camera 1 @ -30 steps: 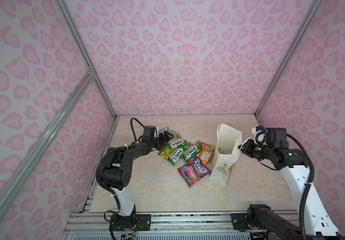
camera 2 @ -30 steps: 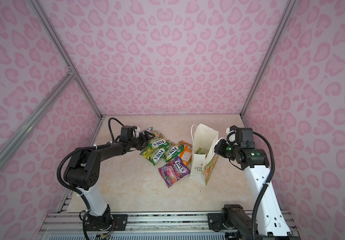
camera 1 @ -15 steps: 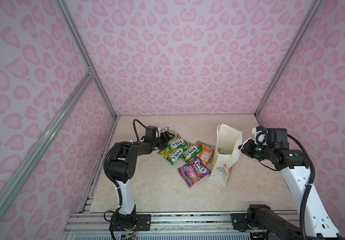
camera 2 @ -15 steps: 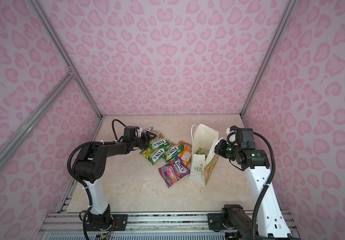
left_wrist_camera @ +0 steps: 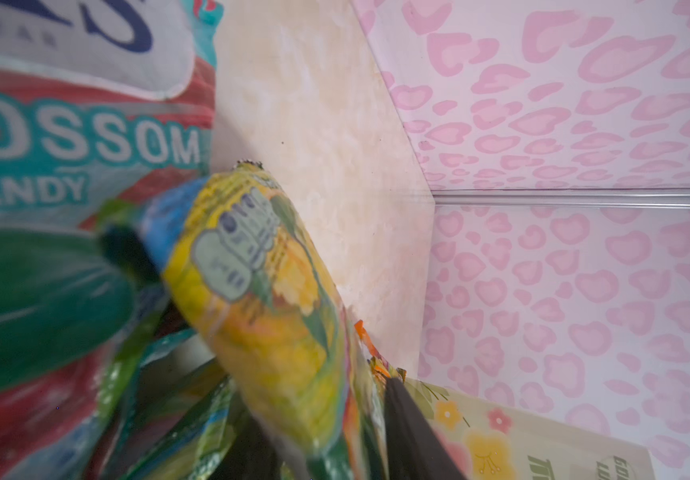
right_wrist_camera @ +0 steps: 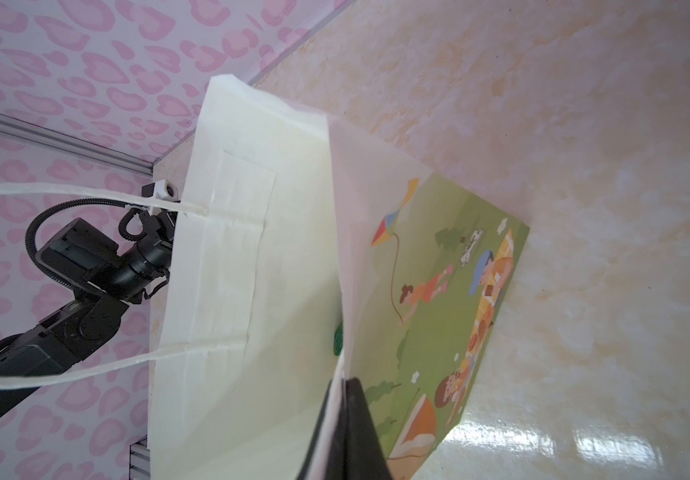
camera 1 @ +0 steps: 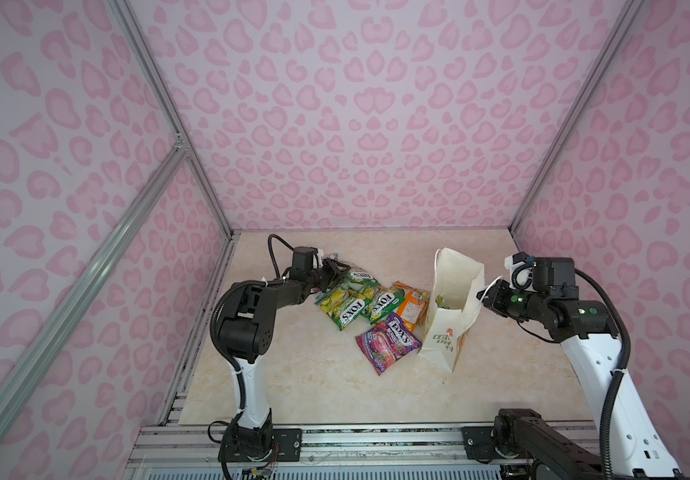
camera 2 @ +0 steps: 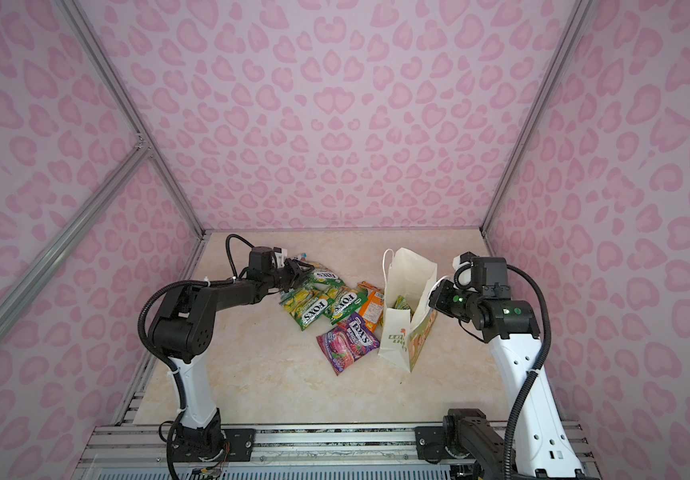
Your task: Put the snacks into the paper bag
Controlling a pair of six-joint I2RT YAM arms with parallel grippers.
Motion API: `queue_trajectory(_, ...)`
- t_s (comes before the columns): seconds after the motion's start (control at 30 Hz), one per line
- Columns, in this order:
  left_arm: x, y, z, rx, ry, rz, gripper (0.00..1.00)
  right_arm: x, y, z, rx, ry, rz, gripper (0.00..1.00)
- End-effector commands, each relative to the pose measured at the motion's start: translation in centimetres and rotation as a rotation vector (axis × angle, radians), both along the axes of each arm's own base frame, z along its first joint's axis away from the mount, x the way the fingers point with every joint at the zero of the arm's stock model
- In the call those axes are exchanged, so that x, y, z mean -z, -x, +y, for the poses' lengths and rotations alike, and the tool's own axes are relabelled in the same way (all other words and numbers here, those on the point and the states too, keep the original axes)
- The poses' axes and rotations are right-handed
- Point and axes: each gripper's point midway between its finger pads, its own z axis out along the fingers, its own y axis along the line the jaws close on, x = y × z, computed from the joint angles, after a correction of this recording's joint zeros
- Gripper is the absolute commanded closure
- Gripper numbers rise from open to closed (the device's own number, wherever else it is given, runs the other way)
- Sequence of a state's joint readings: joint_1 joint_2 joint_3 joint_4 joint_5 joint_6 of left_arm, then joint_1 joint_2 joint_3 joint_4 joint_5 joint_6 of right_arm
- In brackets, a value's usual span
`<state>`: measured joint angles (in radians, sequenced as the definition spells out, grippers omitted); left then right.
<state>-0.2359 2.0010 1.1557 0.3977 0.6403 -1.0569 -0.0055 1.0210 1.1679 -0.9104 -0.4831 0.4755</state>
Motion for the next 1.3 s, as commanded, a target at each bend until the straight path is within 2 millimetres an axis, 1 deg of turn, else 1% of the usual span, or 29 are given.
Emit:
queue_trajectory(0.0,-4.1,-0.3,-0.6,0.033,0.030,-0.122,0.63,0.3,0.2,0.2,-0.013,-0.005,0.011,1.00)
queue_trajectory(0.07,-5.5,-0.1,-0.4,0.036,0.019,-0.154,0.63,0.3,0.2,0.1,-0.010,-0.003,0.011,1.00)
queue_trajectory(0.1,-6.2,0.1,-0.3,0.035,0.011,-0.168,0.68,0.3,0.2,0.1,-0.010,-0.003,0.011,1.00)
queue_trajectory(0.23,-9.3,0.7,0.0,0.041,-0.007,-0.233,0.69,0.2,0.0,0.2,-0.011,-0.005,0.007,1.00)
queue_trajectory(0.3,-9.8,0.8,0.3,0.032,-0.026,-0.228,0.69,0.3,0.0,0.2,-0.012,-0.005,0.008,1.00)
queue_trajectory(0.37,-9.1,0.9,0.5,0.030,-0.064,-0.184,0.65,0.2,0.0,0.2,-0.012,-0.006,0.004,1.00)
queue_trajectory(0.43,-7.4,1.4,0.8,0.011,-0.136,-0.109,0.45,0.1,0.0,0.2,-0.012,-0.006,0.004,1.00)
queue_trajectory(0.5,-5.9,1.8,0.2,0.014,-0.166,-0.064,0.27,0.2,-0.1,0.2,-0.012,-0.008,0.005,1.00)
queue_trajectory(0.57,-4.7,1.9,-0.9,0.028,-0.171,-0.027,0.14,0.2,-0.2,0.3,-0.013,-0.012,0.006,1.00)
queue_trajectory(0.6,-4.0,1.8,-1.1,0.026,-0.177,-0.010,0.10,0.2,-0.2,0.3,-0.014,-0.014,0.006,1.00)
queue_trajectory(0.63,-3.5,1.7,-1.3,0.019,-0.180,0.000,0.02,0.2,-0.2,0.3,-0.014,-0.014,0.005,1.00)
queue_trajectory(0.7,-2.4,1.4,-1.6,0.006,-0.186,0.026,0.02,0.1,-0.1,0.3,-0.015,-0.012,0.006,1.00)
queue_trajectory(0.77,-0.8,1.1,-1.3,-0.028,-0.195,0.080,0.02,0.0,0.0,0.2,-0.014,-0.003,0.008,1.00)
queue_trajectory(0.83,0.2,0.7,-1.3,-0.052,-0.186,0.102,0.02,0.0,0.1,0.1,-0.015,0.003,0.008,1.00)
queue_trajectory(0.97,0.6,-0.7,-2.5,-0.031,-0.149,0.085,0.01,0.1,0.1,0.2,-0.015,0.001,0.009,1.00)
queue_trajectory(1.03,1.2,-0.8,-2.6,-0.034,-0.149,0.093,0.01,0.3,0.1,0.2,-0.016,0.001,0.015,1.00)
queue_trajectory(1.07,0.7,-1.3,-2.9,-0.035,-0.142,0.081,0.01,0.4,0.1,0.2,-0.017,0.002,0.016,1.00)
queue_trajectory(1.1,0.6,-1.6,-3.0,-0.037,-0.138,0.081,0.01,0.3,0.1,0.1,-0.016,0.004,0.014,1.00)
queue_trajectory(1.27,2.0,-2.1,-3.1,-0.060,-0.141,0.116,0.00,0.4,0.0,0.1,-0.016,0.001,0.017,1.00)
